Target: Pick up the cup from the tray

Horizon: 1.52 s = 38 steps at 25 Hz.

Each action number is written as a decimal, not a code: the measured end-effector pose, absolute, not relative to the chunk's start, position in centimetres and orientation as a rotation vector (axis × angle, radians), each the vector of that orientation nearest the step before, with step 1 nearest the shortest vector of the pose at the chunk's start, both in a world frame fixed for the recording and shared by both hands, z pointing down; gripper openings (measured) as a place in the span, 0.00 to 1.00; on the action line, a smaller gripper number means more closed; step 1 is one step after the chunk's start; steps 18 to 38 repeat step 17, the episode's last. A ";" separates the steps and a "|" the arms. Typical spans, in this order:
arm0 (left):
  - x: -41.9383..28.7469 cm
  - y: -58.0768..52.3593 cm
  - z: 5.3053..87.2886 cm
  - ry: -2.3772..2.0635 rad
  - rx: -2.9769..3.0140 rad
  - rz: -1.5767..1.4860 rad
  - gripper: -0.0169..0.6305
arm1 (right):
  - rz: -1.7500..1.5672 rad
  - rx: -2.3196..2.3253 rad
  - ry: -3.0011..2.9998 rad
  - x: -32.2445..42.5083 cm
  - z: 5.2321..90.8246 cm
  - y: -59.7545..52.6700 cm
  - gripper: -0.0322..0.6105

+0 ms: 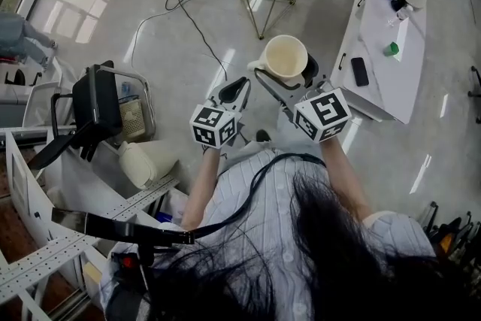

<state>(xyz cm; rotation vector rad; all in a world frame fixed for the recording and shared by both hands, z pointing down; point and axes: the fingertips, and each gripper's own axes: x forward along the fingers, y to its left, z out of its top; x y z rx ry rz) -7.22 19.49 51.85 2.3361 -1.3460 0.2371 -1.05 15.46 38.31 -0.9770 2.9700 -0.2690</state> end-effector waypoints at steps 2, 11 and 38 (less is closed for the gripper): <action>-7.2 19.6 51.9 -1.345 2.337 0.241 0.05 | -0.266 -0.977 2.968 -1.0 38.3 15.7 0.73; -7.4 19.6 51.3 -1.355 2.350 0.242 0.05 | -0.275 -0.992 2.946 -0.5 37.8 15.5 0.73; -7.0 19.5 51.0 -1.355 2.361 0.240 0.05 | -0.277 -1.005 2.937 0.2 38.0 15.5 0.73</action>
